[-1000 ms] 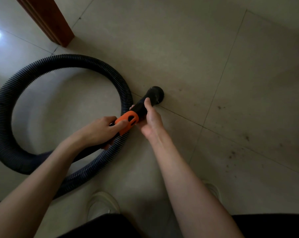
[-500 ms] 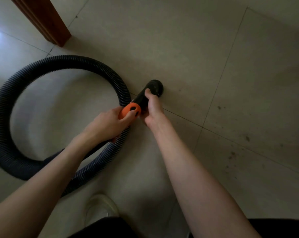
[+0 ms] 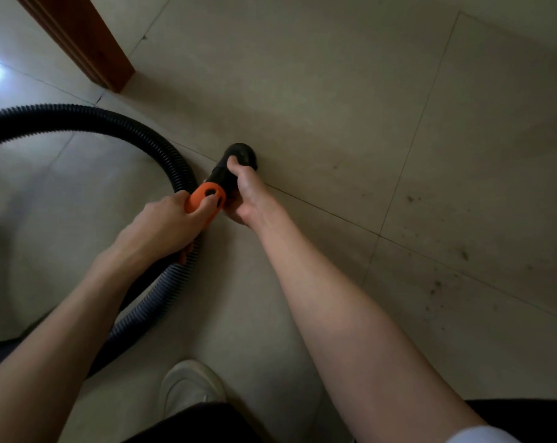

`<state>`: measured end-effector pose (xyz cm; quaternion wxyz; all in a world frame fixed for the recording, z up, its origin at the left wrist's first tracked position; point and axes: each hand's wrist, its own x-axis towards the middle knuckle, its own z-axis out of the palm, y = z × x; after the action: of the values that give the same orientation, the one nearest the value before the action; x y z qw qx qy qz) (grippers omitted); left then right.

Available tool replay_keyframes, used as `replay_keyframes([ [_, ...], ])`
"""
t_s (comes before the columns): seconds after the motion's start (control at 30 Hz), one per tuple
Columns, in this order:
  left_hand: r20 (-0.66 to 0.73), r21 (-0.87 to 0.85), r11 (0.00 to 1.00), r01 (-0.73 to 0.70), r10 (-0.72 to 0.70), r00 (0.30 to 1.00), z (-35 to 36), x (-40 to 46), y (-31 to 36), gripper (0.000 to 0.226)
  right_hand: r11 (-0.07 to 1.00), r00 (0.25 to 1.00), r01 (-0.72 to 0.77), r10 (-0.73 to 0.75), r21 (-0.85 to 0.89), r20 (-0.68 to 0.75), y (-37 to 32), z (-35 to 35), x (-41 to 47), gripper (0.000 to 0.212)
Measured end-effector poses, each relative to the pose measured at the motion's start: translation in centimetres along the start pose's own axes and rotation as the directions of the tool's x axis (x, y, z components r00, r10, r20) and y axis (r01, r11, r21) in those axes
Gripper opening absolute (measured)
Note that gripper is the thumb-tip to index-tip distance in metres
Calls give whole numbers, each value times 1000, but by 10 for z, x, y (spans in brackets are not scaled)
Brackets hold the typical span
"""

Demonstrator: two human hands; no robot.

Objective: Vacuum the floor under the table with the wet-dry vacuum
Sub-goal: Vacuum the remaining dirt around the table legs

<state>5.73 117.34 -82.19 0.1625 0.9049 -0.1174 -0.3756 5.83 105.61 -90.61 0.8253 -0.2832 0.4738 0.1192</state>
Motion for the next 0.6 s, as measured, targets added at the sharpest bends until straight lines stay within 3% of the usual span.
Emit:
replay_keyframes([
  [0.2,11,61,998,-2,1,1000,-2,4,1,44,1000,999,20,-20,3,-31,1,1,-1,52],
  [0.6,265,-31,999,13,-4,964,15,-23,-21,41,986,999,12,-4,167,-49,51,-28,-39,44],
])
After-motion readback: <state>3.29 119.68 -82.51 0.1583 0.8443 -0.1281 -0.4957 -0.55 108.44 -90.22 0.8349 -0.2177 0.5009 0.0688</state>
